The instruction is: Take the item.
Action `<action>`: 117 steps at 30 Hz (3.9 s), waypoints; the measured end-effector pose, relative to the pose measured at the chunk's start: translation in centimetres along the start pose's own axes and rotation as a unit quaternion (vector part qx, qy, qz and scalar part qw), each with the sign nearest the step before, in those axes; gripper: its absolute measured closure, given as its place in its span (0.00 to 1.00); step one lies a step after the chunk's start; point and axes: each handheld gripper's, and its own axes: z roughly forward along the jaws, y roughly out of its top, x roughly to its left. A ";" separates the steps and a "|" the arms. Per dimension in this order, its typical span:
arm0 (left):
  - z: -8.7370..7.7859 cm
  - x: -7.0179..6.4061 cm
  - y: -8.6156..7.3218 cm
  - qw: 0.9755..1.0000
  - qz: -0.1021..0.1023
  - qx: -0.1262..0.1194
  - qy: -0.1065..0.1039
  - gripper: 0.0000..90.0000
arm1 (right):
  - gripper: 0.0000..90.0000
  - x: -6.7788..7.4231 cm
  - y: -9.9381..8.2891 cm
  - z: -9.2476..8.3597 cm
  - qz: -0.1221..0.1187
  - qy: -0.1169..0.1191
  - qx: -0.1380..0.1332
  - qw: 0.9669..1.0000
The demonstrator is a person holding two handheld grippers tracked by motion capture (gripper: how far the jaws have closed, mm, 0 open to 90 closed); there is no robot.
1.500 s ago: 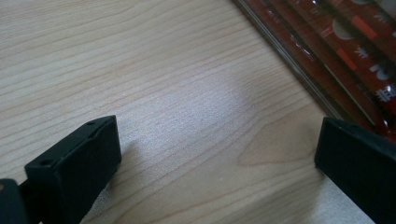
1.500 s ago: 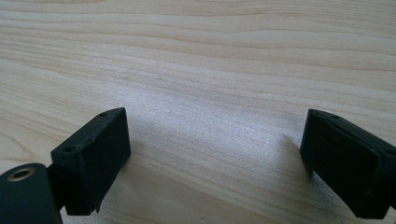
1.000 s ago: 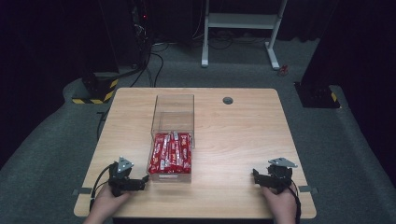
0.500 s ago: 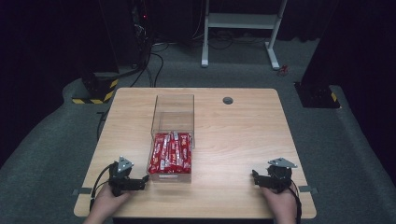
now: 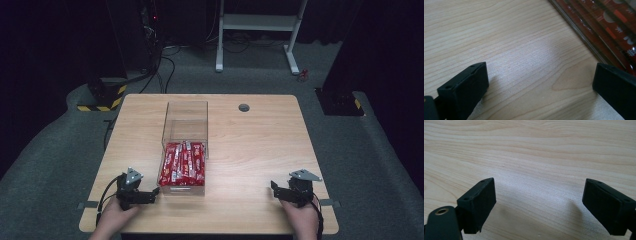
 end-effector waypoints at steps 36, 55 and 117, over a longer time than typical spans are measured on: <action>0.0 0.0 0.0 1.000 0.002 0.000 0.001 0.01 | 0.16 5.3 3.5 0.2 -0.045 0.050 -0.026 0.997; 0.0 0.0 0.0 1.000 0.002 0.000 0.001 0.01 | 0.20 8.7 5.6 0.6 -0.063 0.085 -0.046 0.993; 0.0 0.0 0.0 1.000 0.000 -0.001 -0.001 0.01 | 0.26 15.5 10.5 -1.6 -0.099 0.169 -0.117 0.974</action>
